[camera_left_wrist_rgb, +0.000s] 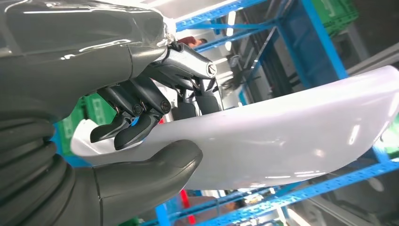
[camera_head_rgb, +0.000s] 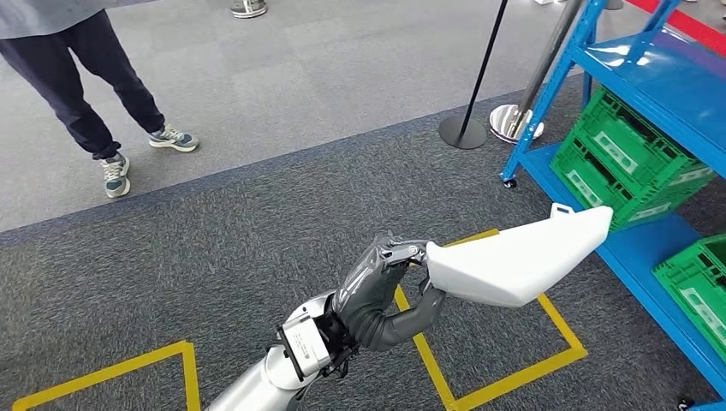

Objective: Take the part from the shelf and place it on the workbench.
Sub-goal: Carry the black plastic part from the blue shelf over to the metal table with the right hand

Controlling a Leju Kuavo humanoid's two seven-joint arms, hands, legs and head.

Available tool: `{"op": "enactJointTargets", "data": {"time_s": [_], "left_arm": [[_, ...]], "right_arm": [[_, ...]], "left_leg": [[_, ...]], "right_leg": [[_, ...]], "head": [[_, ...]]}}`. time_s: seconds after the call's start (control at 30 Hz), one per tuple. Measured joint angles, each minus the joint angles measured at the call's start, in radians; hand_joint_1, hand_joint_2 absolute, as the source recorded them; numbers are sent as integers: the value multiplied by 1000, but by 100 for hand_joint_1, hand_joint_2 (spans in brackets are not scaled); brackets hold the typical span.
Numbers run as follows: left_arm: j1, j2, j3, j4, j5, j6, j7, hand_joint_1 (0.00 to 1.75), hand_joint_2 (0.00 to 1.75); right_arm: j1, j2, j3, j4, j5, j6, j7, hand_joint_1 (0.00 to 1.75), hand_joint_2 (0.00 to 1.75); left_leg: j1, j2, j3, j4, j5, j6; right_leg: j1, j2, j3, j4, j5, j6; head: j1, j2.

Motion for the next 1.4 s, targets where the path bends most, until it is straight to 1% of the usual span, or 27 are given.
{"op": "enactJointTargets", "data": {"time_s": [0.03, 0.07, 0.1, 0.17, 0.23, 0.27, 0.3, 0.37, 0.43, 0.5, 0.53, 0.57, 0.6, 0.67, 0.73, 0.8, 0.87, 0.93, 1.0, 1.03, 1.07, 1.1, 1.17, 1.23, 1.3, 1.33, 1.4], "left_arm": [[0, 0, -1, 1, 1, -1, 1, 175, 175], [-1, 0, -1, 1, 3, -1, 2, 175, 175], [-3, 0, -2, 2, 5, -1, 2, 175, 175], [-7, -1, -2, 2, 8, -1, 2, 175, 175], [-9, -2, -3, 2, 9, -1, 3, 175, 175], [-9, -2, -3, 2, 9, -1, 4, 175, 175], [-8, -1, -3, 2, 9, -1, 4, 175, 175], [-9, 0, -3, 1, 9, 0, 4, 175, 175], [-10, 1, -3, 1, 10, 0, 4, 175, 175], [-9, 4, -3, 1, 10, 0, 4, 175, 175], [-9, 6, -3, 2, 10, 0, 4, 175, 175], [-8, 7, -3, 2, 10, 0, 4, 175, 175], [-9, 8, -3, 2, 10, 1, 4, 175, 175], [-10, 7, -3, 1, 10, 1, 4, 175, 175], [-11, 4, -3, 1, 10, 1, 4, 175, 175], [-11, 3, -2, 1, 10, 1, 4, 175, 175], [-12, 1, -1, 1, 10, 1, 4, 175, 175], [-14, -2, -1, 1, 10, 0, 4, 175, 175], [-14, -2, -1, 3, 10, -1, 5, 175, 175], [-13, -1, -1, 4, 10, -2, 5, 175, 175], [-12, -1, -1, 5, 10, -2, 5, 175, 175], [-12, 0, -1, 5, 10, -2, 5, 175, 175], [-13, 0, -1, 5, 10, -2, 6, 175, 175], [-13, 0, -1, 5, 10, -3, 6, 175, 175], [-13, 0, 0, 5, 10, -3, 7, 175, 175], [-13, 1, 0, 5, 10, -3, 7, 175, 175], [-17, 1, 2, 5, 9, -3, 7, 175, 175]], "right_arm": [[1, -1, -1, 0, 1, 0, -1, 0, 0], [1, -2, -2, 0, 2, 0, -1, 0, 0], [0, -3, -3, 0, 4, 0, -3, 0, 0], [0, -4, -3, 0, 7, 0, -6, 0, 0], [1, -3, -3, 1, 9, 0, -9, 0, 0], [0, -3, -4, 1, 9, -1, -10, 0, 0], [-1, -4, -4, 0, 9, -1, -11, 0, 0], [-4, -4, -4, 0, 10, -2, -12, 0, 0], [-3, -4, -4, 0, 11, -3, -12, 0, 0], [0, -6, -4, 0, 11, -2, -12, 0, 0], [0, -7, -4, 0, 12, -2, -12, 0, 0], [-2, -7, -4, 0, 12, -2, -12, 0, 0], [-4, -7, -4, 0, 12, -2, -12, 0, 0], [-6, -7, -4, 0, 13, -3, -12, 0, 0], [-5, -7, -4, 0, 13, -2, -12, 0, 0], [-7, -5, -4, 0, 14, -2, -12, 0, 0], [-10, -3, -4, -1, 14, -2, -13, 0, 0], [-10, -2, -4, -1, 15, -2, -14, 0, 0], [-5, -3, -4, -1, 15, -2, -14, 0, 0], [-3, -4, -4, -1, 14, -2, -13, 0, 0], [-2, -5, -4, -1, 14, -2, -13, 0, 0], [-2, -5, -4, -1, 14, -2, -13, 0, 0], [-4, -6, -4, -1, 14, -2, -13, 0, 0], [-4, -5, -4, -1, 16, -2, -13, 0, 0], [-5, -5, -5, -1, 19, -2, -13, 0, 0], [-7, -5, -5, -2, 21, -3, -13, 0, 0], [-10, -4, -5, -2, 26, -3, -13, 0, 0]], "left_leg": [[1, -14, 0, 1, 0, 0], [2, -29, 0, 4, 0, -1], [4, -43, -1, 8, -2, -4], [5, -69, -9, 22, -6, -14], [8, -93, -23, 29, -4, -26], [10, -104, -28, 28, 0, -32], [12, -103, -32, 28, 1, -38], [10, -54, -55, 66, -22, -46], [9, 7, -116, 184, -81, -51], [11, 21, -177, 303, -121, -53], [12, 22, -186, 319, -117, -53], [13, 26, -171, 291, -96, -53], [13, 35, -138, 230, -64, -51], [7, 88, -62, 93, -19, -46], [-4, 117, -30, 39, -12, -37], [-5, 92, -29, 32, -8, -24], [0, 66, -25, 23, -3, -10], [2, 39, -22, 20, -1, 0], [0, 7, -21, 20, -1, 4], [-1, -9, -20, 21, -1, 5], [-2, -25, -19, 22, -2, 5], [-2, -40, -17, 23, -2, 4], [-1, -68, -17, 28, -5, -1], [1, -90, -25, 32, -6, -10], [5, -109, -31, 31, -2, -21], [5, -104, -34, 33, -5, -26], [3, -55, -59, 81, -36, -35]], "right_leg": [[-1, 2, -4, 1, 13, 0], [-2, 5, 12, -39, 43, 0], [-5, 18, 42, -108, 82, 1], [-13, 71, 96, -230, 128, 4], [-14, 98, 110, -264, 130, 1], [-11, 87, 111, -264, 132, -4], [-10, 74, 112, -266, 134, -10], [-9, 48, 114, -270, 138, -23], [-6, 16, 115, -272, 138, -32], [-4, -18, 114, -272, 136, -35], [-4, -34, 115, -272, 134, -35], [-4, -48, 116, -272, 133, -35], [-4, -60, 118, -272, 131, -33], [0, -80, 124, -271, 124, -24], [5, -99, 130, -273, 120, -14], [4, -119, 137, -279, 118, -4], [0, -90, 130, -254, 96, 3], [-2, -30, 80, -146, 43, 4], [-2, -4, 9, -17, 4, 4], [-1, 0, -12, 9, 9, 3], [-1, 3, -12, -8, 33, 1], [-2, 9, 5, -61, 71, -2], [-5, 48, 57, -199, 139, -6], [-6, 78, 85, -266, 159, -7], [-3, 66, 89, -271, 160, -11], [-3, 55, 92, -275, 162, -15], [-4, 31, 99, -284, 165, -24]], "head": [[0, 0], [0, 0], [0, 0], [3, 0], [5, 0], [5, 0], [5, 0], [-1, 0], [-8, 0], [-9, 0], [-9, 0], [-9, 0], [-9, 0], [-9, 0], [-6, 0], [-4, 0], [-2, 0], [5, 0], [9, 0], [9, 0], [9, 0], [9, 0], [9, 0], [9, 0], [9, 0], [9, 0], [3, 0]]}}
